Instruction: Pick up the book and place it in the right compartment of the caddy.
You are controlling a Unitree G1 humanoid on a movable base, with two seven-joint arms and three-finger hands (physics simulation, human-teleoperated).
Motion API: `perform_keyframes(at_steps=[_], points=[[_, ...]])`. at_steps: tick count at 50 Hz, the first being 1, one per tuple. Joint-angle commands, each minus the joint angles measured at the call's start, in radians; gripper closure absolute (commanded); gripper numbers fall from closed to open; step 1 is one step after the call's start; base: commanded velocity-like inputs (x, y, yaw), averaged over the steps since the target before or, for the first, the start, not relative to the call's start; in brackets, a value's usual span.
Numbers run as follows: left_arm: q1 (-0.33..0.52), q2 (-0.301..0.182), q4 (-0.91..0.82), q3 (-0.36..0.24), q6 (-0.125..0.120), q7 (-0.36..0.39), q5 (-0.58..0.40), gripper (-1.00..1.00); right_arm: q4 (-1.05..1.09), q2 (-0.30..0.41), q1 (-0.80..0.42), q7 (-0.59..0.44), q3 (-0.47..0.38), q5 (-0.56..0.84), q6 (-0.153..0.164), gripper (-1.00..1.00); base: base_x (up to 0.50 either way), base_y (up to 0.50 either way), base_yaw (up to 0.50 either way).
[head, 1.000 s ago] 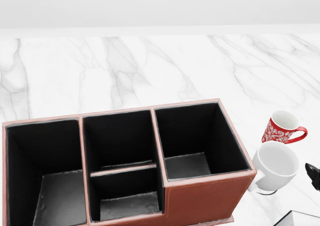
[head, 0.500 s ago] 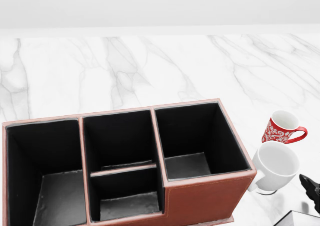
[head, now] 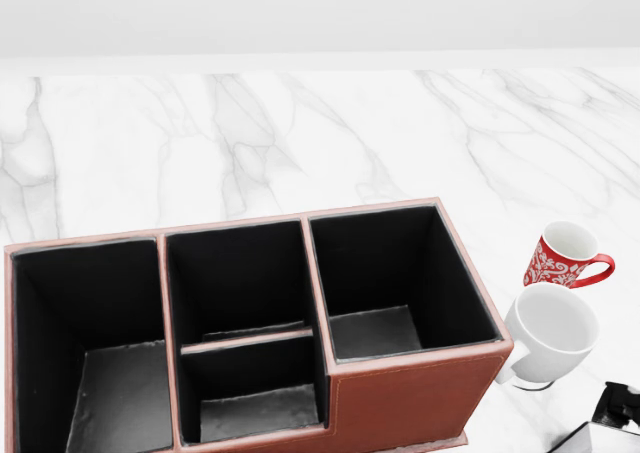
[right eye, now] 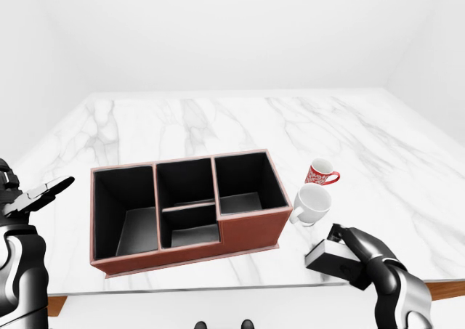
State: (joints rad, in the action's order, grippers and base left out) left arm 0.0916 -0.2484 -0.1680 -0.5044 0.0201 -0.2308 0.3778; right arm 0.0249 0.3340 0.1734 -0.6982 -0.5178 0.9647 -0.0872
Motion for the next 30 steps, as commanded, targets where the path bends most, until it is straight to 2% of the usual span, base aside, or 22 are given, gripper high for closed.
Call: perform_keyframes(at_steps=[1,10,13,15,17,19,20,22,24,30], points=[[0.002,-0.001,0.001,0.001,-0.001,-0.002,0.0,-1.0,-0.032,-0.019,0.025,0.0,0.009,0.043,0.0,1.0,0.0,0.0,0.0],[-0.001,0.002,-0.015,0.002,-0.012,-0.004,0.0,-1.0,0.003,0.003,-0.001,0.0,-0.012,0.027,0.0,1.0,0.0,0.0,0.0],[0.005,0.001,0.01,0.003,0.006,0.003,-0.002,-1.0,0.05,0.015,-0.031,0.0,-0.034,-0.004,0.0,1.0,0.0,0.0,0.0],[0.01,0.0,0.033,0.006,0.023,0.006,-0.004,-1.0,0.151,0.022,-0.067,0.0,-0.064,-0.101,0.0,1.0,0.0,0.0,0.0],[0.011,0.0,0.046,0.013,0.035,0.006,-0.008,-1.0,0.213,0.039,-0.111,0.0,-0.082,-0.138,0.0,1.0,0.0,0.0,0.0],[0.011,0.0,0.053,0.017,0.041,0.007,-0.008,-1.0,0.298,0.075,-0.175,0.0,-0.099,-0.2,0.031,1.0,0.0,0.0,0.0],[0.011,-0.002,0.052,0.016,0.04,0.006,-0.006,-1.0,0.324,0.086,-0.201,0.0,-0.103,-0.224,0.076,1.0,0.0,0.0,0.0],[0.012,-0.004,0.054,0.015,0.041,0.006,-0.004,-1.0,0.374,0.121,-0.243,0.0,-0.109,-0.253,0.136,1.0,0.0,0.0,0.0],[0.011,-0.003,0.059,0.016,0.045,0.006,-0.004,-1.0,0.4,0.162,-0.27,0.0,-0.12,-0.272,0.174,1.0,0.0,0.0,0.0],[0.009,-0.004,0.057,0.016,0.046,0.005,-0.003,-1.0,0.481,0.249,-0.299,0.0,-0.192,-0.334,0.174,1.0,0.0,0.0,0.0]])
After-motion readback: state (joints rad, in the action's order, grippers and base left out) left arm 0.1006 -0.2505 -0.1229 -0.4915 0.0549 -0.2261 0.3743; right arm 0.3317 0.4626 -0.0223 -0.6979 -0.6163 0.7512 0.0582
